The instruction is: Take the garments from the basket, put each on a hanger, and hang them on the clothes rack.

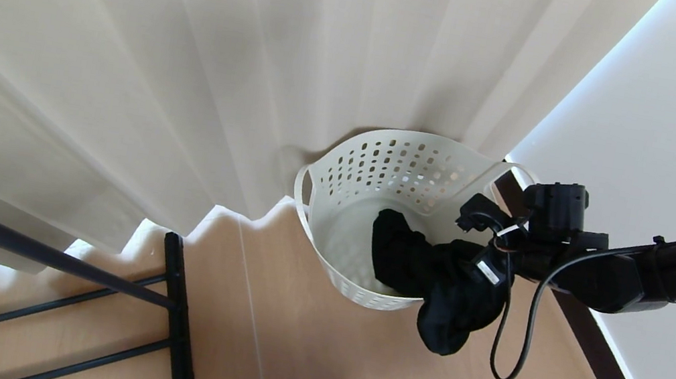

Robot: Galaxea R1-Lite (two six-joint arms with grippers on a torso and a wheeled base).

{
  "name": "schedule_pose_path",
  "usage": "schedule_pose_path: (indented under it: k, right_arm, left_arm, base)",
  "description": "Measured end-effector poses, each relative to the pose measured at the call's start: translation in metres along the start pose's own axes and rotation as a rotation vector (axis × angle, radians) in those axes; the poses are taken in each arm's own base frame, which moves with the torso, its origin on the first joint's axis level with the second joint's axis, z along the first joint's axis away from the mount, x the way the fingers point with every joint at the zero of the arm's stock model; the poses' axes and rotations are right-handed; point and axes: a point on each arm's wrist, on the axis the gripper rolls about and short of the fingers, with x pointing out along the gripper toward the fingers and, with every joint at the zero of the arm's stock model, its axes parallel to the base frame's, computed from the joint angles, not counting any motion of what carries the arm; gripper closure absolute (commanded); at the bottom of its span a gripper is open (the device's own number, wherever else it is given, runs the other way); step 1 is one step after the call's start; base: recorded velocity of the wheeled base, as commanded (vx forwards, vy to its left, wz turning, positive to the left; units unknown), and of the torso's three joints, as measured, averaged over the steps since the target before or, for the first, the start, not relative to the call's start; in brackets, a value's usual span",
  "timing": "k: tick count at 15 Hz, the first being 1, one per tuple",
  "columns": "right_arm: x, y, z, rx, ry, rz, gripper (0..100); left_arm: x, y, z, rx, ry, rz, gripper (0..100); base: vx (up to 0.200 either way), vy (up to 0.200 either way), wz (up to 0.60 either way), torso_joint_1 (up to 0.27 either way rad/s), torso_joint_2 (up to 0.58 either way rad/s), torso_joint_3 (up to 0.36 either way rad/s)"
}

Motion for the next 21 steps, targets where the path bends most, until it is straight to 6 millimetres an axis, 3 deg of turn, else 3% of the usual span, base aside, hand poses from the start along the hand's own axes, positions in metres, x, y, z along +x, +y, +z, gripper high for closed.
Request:
schedule_pose_path:
  k: [13,14,21]
  right_arm:
    - [0.014,0.002,0.002,0.029,-0.035,-0.025,0]
    - [0.014,0.002,0.002,0.028,-0.034,-0.024,100]
    - [0.015,0.003,0.002,0.029,-0.035,-0.023,100]
  left_arm:
    - [0.0,0.0,0.0,0.0,0.0,0.0,0]
    - [0.0,0.0,0.0,0.0,0.0,-0.001,0]
    - [0.0,0.0,0.0,0.0,0.0,-0.001,0]
  base:
    - [0.0,0.0,0.0,0.0,0.0,0.0]
    - [0.0,0.0,0.0,0.0,0.0,0.0]
    - [0.0,0.0,0.0,0.0,0.0,0.0]
